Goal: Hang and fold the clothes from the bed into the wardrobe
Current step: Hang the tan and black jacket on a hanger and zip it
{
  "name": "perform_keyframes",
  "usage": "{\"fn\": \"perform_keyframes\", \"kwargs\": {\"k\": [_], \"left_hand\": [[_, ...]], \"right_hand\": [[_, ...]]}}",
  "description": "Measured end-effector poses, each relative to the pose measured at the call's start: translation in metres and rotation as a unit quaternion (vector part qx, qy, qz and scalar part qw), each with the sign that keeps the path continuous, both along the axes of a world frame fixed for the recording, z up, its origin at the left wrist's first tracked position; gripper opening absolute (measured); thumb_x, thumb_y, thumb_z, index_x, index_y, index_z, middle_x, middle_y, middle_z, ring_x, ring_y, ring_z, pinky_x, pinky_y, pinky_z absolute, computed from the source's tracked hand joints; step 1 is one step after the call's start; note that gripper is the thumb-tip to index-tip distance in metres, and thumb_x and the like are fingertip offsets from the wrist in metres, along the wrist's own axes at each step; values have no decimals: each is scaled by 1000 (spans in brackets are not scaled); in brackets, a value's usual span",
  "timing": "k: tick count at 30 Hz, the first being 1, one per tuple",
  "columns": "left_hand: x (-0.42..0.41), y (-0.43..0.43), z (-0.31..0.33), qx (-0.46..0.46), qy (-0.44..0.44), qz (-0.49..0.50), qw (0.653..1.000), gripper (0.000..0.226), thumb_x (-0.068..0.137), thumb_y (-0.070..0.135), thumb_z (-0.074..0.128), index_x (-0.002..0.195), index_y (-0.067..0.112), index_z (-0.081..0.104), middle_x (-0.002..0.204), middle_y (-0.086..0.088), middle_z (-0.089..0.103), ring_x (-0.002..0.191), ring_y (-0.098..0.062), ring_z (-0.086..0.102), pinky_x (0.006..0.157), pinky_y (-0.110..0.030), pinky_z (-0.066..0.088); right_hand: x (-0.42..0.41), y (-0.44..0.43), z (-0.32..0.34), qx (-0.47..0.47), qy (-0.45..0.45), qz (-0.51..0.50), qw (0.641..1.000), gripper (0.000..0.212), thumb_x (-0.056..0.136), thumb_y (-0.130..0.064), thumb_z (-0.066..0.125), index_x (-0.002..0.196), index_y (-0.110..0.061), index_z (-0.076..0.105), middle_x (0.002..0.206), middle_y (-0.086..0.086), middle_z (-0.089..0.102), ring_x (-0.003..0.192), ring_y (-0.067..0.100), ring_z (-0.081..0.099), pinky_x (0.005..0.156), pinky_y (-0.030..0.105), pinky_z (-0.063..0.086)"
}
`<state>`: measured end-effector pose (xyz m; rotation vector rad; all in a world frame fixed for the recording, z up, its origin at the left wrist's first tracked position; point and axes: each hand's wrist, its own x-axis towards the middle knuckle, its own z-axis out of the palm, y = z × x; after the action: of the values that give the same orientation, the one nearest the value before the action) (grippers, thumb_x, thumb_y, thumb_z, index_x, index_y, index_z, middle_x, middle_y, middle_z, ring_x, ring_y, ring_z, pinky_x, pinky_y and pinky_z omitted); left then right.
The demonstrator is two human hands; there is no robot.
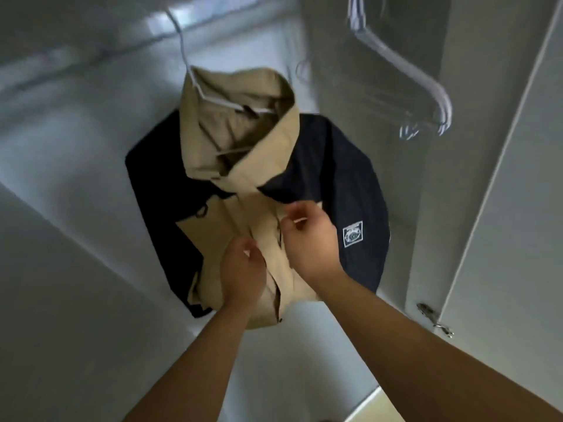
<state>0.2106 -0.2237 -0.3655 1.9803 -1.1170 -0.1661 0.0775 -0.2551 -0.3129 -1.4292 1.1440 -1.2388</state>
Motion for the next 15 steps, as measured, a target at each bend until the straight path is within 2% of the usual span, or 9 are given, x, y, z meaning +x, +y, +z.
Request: {"fn": "perform_keyframes", "kwargs": {"k": [3,5,7,9,10,12,13,15], "left_hand": [[-7,-5,102,-99,54,-8,994,10,96,7,51,96,17,56,102,-7,66,89,-27,65,78,-36,51],[-3,-7,159,-131,82,22,988,13,94,9,49,92,21,53,98,-4,65,84,-23,65,70,-30,52],[6,-13,200,-103,113,49,987,12,92,16,46,96,13,57,97,-9,67,79,-21,66,59,-29,49],[14,-20,230,-35,149,50,987,29,90,22,46,105,2,59,96,-13,70,76,-24,71,54,-32,53],[18,-21,242,-5,163,40,986,27,90,25,49,105,4,60,96,-11,70,74,-25,73,57,-35,59],[23,-20,258,43,168,5,985,14,89,29,57,97,18,60,94,-6,71,69,-22,74,68,-41,63],[25,-18,265,68,168,-12,983,10,88,30,60,95,23,60,94,-5,71,68,-20,74,71,-42,63],[34,-11,273,103,159,-29,982,9,87,35,61,95,29,61,90,-1,71,66,-17,74,72,-43,63]], "right_hand": [[-10,-8,97,-175,57,-84,979,30,82,-12,56,111,-18,61,111,3,54,102,25,53,87,41,47],[-16,-19,151,-223,99,-175,954,43,76,-7,54,119,-14,57,119,9,52,106,30,50,87,42,44],[-22,-38,189,-186,201,-199,941,62,73,-5,56,133,-15,47,135,11,45,120,31,43,97,42,39],[-29,-64,206,-89,339,-118,929,69,78,-11,60,142,-16,34,145,12,39,134,32,34,109,46,31],[-32,-74,209,-37,393,-55,917,63,82,-15,60,140,-16,34,141,12,44,133,32,36,110,48,28],[-36,-82,209,25,448,37,893,39,87,-18,56,124,-18,43,115,8,56,109,29,48,102,48,32],[-36,-81,207,33,460,56,886,34,88,-18,56,120,-18,46,107,6,55,101,28,49,97,46,36],[-32,-72,200,19,485,82,870,35,87,-15,58,122,-18,51,110,7,51,108,31,51,89,44,40]]}}
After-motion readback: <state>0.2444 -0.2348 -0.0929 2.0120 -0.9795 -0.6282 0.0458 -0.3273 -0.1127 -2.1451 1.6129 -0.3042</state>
